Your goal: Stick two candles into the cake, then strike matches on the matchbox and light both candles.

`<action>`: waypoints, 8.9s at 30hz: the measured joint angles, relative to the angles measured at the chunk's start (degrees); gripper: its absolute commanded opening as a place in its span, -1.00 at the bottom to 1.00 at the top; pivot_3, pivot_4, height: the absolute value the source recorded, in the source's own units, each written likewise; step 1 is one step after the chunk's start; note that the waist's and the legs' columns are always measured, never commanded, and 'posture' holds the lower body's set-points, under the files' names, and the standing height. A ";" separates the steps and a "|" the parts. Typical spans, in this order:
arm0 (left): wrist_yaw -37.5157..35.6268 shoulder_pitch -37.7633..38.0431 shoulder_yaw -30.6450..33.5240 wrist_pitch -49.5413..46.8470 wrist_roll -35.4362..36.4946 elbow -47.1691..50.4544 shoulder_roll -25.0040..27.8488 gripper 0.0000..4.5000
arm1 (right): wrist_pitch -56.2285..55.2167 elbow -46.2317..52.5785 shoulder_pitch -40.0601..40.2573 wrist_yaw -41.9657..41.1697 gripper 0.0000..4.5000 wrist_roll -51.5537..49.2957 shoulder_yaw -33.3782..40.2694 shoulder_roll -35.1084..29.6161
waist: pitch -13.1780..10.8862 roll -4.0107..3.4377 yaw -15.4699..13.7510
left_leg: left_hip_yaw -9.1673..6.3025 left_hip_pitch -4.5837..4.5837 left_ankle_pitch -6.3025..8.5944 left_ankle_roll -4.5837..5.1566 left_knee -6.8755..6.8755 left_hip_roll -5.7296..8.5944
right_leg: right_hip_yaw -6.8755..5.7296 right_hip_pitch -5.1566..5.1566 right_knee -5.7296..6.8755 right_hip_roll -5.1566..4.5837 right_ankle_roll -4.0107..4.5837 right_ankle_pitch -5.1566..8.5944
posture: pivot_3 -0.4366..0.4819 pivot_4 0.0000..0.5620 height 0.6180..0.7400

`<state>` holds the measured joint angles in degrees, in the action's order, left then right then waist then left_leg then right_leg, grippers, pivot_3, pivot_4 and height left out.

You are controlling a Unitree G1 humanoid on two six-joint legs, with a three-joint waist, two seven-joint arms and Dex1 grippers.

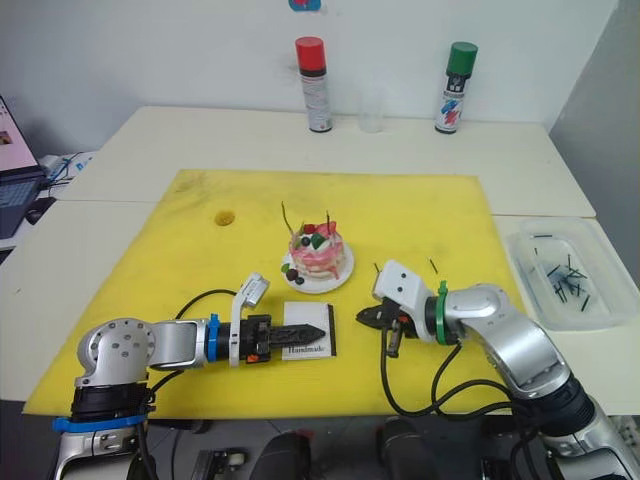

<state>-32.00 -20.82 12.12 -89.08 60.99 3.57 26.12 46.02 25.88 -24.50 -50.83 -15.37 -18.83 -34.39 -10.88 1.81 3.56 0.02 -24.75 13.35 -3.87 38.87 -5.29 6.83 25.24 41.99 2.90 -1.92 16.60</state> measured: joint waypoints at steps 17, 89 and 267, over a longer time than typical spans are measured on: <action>-1.46 -1.32 1.42 -0.99 -0.13 -5.61 -0.29 -0.17 | -5.70 -7.56 -3.69 -0.26 -1.00 5.18 -9.49 4.79 | 0.06 -0.07 0.24 | -0.03 0.11 -0.01 0.01 0.00 -0.01 | -0.01 -0.06 0.02 0.00 0.01 -0.01 | -0.05 -0.47 0.08; 13.77 6.65 8.70 0.84 18.97 -0.44 0.25 -1.00 | 13.85 3.39 4.42 34.15 -0.98 0.97 15.25 27.32 | 0.14 -0.18 1.54 | -0.12 -0.03 0.05 -0.07 -0.18 0.07 | 0.03 0.16 -0.04 0.01 0.10 0.06 | -0.05 -0.47 0.08; -28.46 0.42 -10.45 29.00 -10.73 13.77 26.29 -1.00 | -6.57 4.32 17.46 20.28 -0.29 1.48 8.90 6.51 | 0.19 0.02 -0.40 | -1.64 -0.04 -0.19 -0.33 -0.76 0.66 | -0.83 -0.16 -0.20 -0.19 0.37 0.24 | -0.05 -0.47 0.08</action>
<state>-60.46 -20.40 1.67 -60.08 50.26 17.34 52.41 39.45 30.20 -7.04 -30.55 -13.89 -9.94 -27.88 -10.70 1.83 3.16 -1.62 -24.79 13.16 -4.19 38.11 -4.63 5.99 25.09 41.79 2.71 -1.55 16.84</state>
